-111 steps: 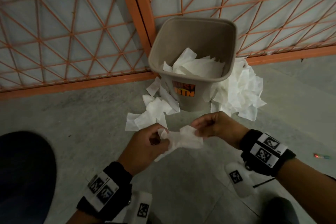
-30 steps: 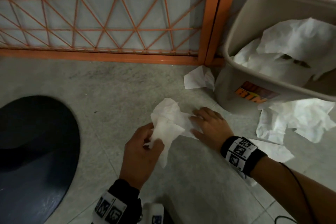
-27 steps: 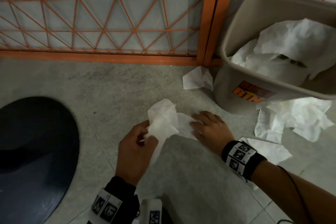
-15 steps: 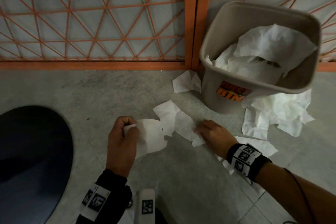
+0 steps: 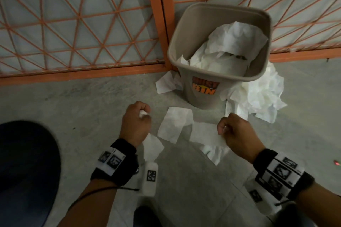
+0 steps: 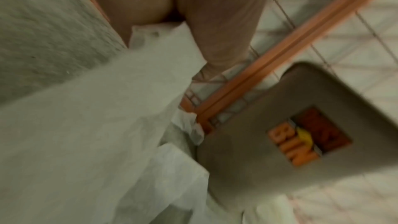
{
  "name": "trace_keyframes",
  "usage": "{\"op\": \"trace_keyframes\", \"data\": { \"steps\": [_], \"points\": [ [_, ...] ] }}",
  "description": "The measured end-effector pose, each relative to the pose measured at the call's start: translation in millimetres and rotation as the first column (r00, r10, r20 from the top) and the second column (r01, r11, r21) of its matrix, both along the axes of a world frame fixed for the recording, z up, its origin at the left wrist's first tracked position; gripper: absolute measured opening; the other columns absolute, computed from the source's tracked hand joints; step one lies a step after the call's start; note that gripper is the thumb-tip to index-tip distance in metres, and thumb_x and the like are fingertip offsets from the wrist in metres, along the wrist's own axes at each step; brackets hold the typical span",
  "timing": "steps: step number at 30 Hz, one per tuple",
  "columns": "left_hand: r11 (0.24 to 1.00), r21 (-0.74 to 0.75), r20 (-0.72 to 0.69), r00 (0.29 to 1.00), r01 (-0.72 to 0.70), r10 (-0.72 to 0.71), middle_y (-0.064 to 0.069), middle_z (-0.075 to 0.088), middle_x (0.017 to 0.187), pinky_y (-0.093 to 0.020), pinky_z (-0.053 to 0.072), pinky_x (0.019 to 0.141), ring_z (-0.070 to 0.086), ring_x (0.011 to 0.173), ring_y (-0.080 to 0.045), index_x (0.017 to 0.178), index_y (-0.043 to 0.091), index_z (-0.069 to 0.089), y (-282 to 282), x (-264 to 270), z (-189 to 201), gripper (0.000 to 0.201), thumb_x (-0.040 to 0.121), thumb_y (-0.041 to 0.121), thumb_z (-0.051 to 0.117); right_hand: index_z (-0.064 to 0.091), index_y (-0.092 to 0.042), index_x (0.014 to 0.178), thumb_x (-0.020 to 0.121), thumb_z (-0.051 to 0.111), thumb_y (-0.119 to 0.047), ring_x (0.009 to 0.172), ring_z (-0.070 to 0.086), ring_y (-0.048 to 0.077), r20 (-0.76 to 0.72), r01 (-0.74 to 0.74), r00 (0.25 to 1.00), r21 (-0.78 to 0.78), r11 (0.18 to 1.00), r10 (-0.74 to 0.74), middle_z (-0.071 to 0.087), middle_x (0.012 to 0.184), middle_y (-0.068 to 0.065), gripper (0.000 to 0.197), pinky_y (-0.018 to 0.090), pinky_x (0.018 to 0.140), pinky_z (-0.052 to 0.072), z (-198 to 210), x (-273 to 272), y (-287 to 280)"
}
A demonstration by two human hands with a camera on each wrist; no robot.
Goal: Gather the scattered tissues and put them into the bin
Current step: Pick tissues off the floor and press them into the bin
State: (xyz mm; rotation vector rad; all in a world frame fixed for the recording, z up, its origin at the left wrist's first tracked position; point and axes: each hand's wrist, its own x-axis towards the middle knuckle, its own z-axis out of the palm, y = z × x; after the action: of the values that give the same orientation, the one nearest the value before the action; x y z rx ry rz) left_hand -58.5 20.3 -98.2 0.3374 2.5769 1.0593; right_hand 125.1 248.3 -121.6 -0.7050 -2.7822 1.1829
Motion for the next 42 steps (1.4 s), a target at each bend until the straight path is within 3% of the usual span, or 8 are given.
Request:
{"op": "trace_keyframes", "data": {
  "steps": [4,9,14,19,26,30,35,42],
  "points": [
    [0.948,-0.203,0.07,0.969,0.245,-0.236,-0.001,0.052,0.119,-0.033,0.051,0.088,0.058,0.092,-0.016,0.107,0.031,0.057,35,16,-26,0.024,0.086,0.021,0.059,0.062,-0.018,0.071,0.066,0.039,0.022,0.069,0.051,0.006,-0.026,0.076,0.997,-0.048,0.996,-0.078,0.054,0.077,0.002,0.046,0.006,0.065,0.037,9,23,18],
    [0.705,-0.532,0.144,0.871,0.468,-0.47,-0.004,0.028,0.15,-0.039,0.045,0.098,0.054,0.119,-0.029,0.148,0.036,0.026,58,28,-64,0.057,0.095,0.032,0.048,0.063,-0.025,0.097,0.082,0.055,-0.008,0.075,0.056,0.014,0.15,0.057,0.988,-0.093,0.994,-0.042,0.055,0.087,-0.001,0.024,0.02,0.068,0.04,0,41,19],
    [0.724,-0.576,-0.066,0.861,0.38,-0.505,-0.002,0.054,0.135,-0.038,0.048,0.092,0.059,0.114,-0.028,0.128,0.025,0.058,56,28,-80,0.034,0.095,0.028,0.05,0.031,-0.037,0.14,0.085,0.054,-0.056,0.11,0.058,0.024,0.414,-0.1,0.904,-0.04,0.994,0.107,0.051,0.126,0.001,0.062,0.035,0.087,0.048,-30,46,4],
    [0.73,-0.571,-0.106,0.849,0.375,-0.518,-0.003,0.066,0.11,-0.036,0.053,0.079,0.065,0.097,-0.027,0.1,0.018,0.067,45,30,-74,0.018,0.093,0.023,0.051,0.025,-0.033,0.143,0.09,0.047,-0.054,0.11,0.06,0.027,0.427,-0.146,0.899,0.088,0.985,0.095,0.049,0.133,0.0,0.061,0.038,0.083,0.049,-55,45,-4],
    [0.918,-0.299,-0.058,0.955,0.261,-0.29,-0.007,0.062,0.105,-0.035,0.052,0.079,0.062,0.093,-0.026,0.096,0.013,0.059,40,40,-50,0.012,0.09,0.023,0.057,0.051,-0.021,0.116,0.094,0.046,-0.034,0.098,0.064,0.027,0.281,-0.151,0.953,0.119,0.981,0.112,0.064,0.116,0.0,0.027,0.036,0.077,0.05,-60,53,12],
    [0.982,-0.044,-0.023,0.982,0.185,-0.186,-0.004,0.066,0.078,-0.02,0.045,0.056,0.06,0.069,-0.017,0.08,0.014,0.056,42,52,-5,0.009,0.084,0.015,0.063,0.055,-0.02,0.101,0.093,0.046,-0.033,0.087,0.061,0.02,0.314,-0.086,0.945,-0.031,0.996,0.092,0.064,0.097,0.0,0.017,0.029,0.074,0.048,-47,58,20],
    [0.961,0.182,-0.061,0.978,0.21,-0.202,0.007,0.053,0.06,-0.015,0.039,0.047,0.046,0.052,-0.002,0.071,0.018,0.052,49,63,62,0.022,0.077,0.002,0.065,0.047,-0.015,0.053,0.087,0.055,-0.028,0.049,0.044,0.006,0.175,0.022,0.984,-0.218,0.976,0.017,0.05,0.054,-0.003,0.037,0.025,0.055,0.037,15,46,23],
    [0.791,0.472,-0.262,0.919,0.389,-0.296,0.001,0.044,0.06,-0.026,0.033,0.053,0.041,0.057,-0.012,0.071,0.014,0.051,104,60,173,0.014,0.08,0.008,0.043,0.044,-0.023,0.064,0.081,0.058,-0.016,0.05,0.041,0.0,-0.183,-0.144,0.979,-0.296,0.944,0.092,0.046,0.055,-0.011,0.023,0.02,0.051,0.035,150,3,31]
  ]
}}
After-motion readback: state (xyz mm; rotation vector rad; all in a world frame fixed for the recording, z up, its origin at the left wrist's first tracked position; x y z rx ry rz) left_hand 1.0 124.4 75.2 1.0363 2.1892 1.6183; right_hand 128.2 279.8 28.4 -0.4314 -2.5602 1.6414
